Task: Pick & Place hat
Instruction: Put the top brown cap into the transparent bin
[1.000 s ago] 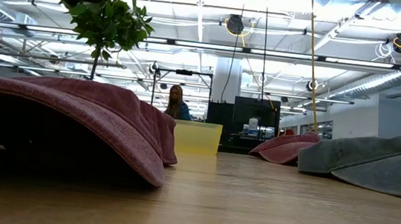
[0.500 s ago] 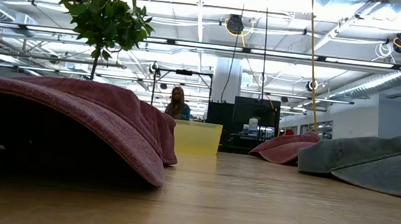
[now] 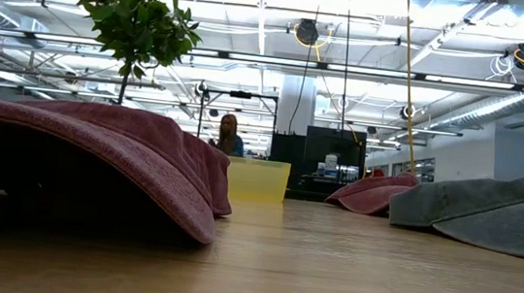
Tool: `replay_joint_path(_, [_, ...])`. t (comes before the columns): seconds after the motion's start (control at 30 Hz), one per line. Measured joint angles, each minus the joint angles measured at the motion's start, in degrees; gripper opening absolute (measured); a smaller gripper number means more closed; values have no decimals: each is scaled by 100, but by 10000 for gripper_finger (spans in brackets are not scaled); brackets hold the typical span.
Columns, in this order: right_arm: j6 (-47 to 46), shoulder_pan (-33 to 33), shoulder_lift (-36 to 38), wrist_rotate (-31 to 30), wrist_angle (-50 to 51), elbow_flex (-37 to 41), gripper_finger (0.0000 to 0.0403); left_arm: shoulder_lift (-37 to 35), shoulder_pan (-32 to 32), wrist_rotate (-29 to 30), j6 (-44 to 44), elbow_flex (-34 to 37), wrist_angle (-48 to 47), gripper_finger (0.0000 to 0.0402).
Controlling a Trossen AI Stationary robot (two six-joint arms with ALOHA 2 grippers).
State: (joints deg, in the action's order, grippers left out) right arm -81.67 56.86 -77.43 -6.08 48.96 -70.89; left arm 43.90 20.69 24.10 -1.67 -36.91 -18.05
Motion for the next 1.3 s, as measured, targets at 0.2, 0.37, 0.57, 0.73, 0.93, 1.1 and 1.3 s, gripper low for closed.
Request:
replay_joint_path(0.2, [-843,-15,16,39,2231,16,134,-1,0,0,-50,0,-19,42])
replay_joint_path(0.37, [-474,-15,22,23,1466,393,122,-1,0,0,-33,0,-21,42])
replay_joint_path(0.57, [-150,-217,19,453,-261,1469,104,-2,0,0,-16,0,-20,42])
replay_joint_path(0.73, [-185,-282,25,1223,-1479,2115,83,0,0,0,-39,0,-19,42])
replay_joint_path(0.93, [-165,-289,163,1196,-1807,2053,57,-2,0,0,-33,0,-16,42])
replay_joint_path(1.1, [-162,-286,533,981,-1811,2006,39,0,0,0,-33,0,-18,42])
replay_joint_path(1.3, [227,-183,891,408,-2758,2006,38,0,1,0,-33,0,-21,42])
